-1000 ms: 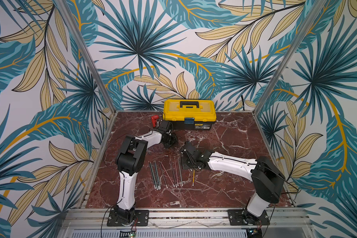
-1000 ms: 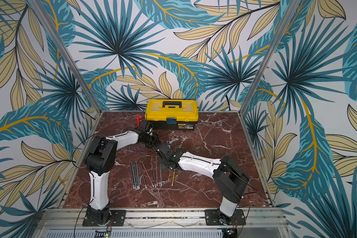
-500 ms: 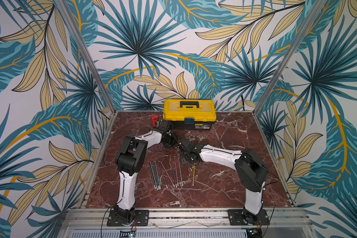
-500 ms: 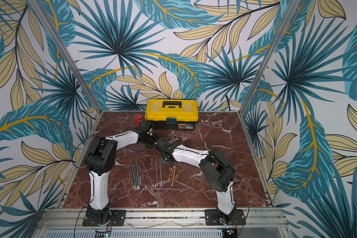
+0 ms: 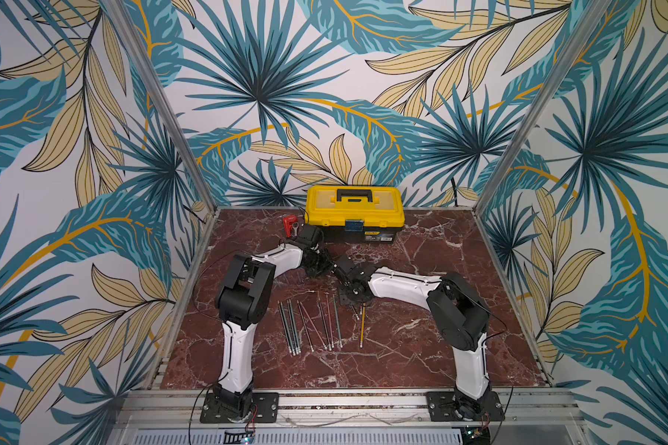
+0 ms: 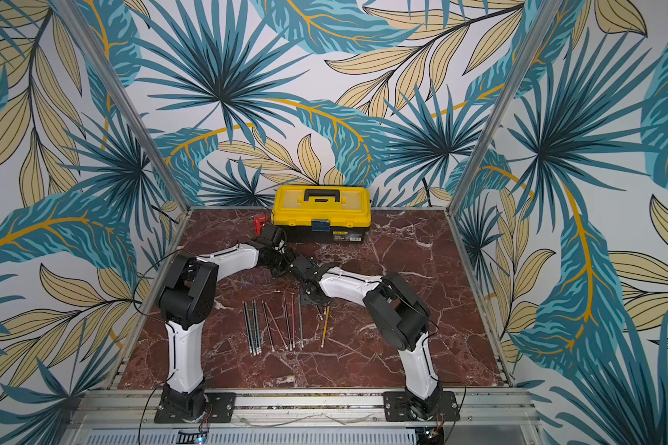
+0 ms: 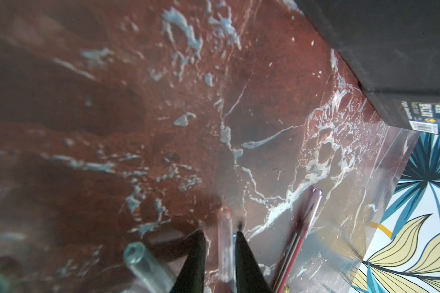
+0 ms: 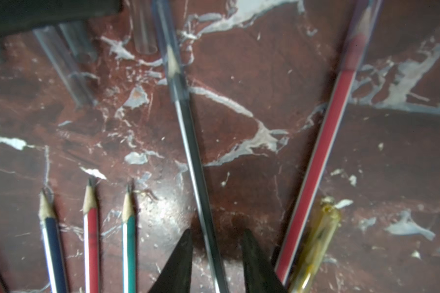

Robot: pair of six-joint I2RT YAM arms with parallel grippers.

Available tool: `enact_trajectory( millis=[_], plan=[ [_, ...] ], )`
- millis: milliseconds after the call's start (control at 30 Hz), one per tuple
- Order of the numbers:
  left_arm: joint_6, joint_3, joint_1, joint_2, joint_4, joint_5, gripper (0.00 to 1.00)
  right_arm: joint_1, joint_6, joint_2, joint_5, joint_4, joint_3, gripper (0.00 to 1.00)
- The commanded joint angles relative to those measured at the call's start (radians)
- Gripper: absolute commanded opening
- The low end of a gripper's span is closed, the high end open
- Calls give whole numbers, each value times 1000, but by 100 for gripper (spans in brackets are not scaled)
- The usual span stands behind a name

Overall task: Remove the protective cover of the pencils
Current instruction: Place the protective sleeve at the center of the board, then pick up the pencil from the center of the board.

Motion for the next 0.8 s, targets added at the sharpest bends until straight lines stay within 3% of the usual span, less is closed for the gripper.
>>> enact_trajectory(
  millis=[0, 133, 767],
  plan=[
    [22, 18, 1, -20, -74, -38, 24, -1, -3, 36, -6, -38, 4, 34],
    [24, 16, 4, -26, -74, -33, 24, -1, -1, 38, -12, -34, 2, 33],
    [60, -25, 11, -129, -24, -42, 24, -3, 4, 13, -38, -24, 4, 10]
  ],
)
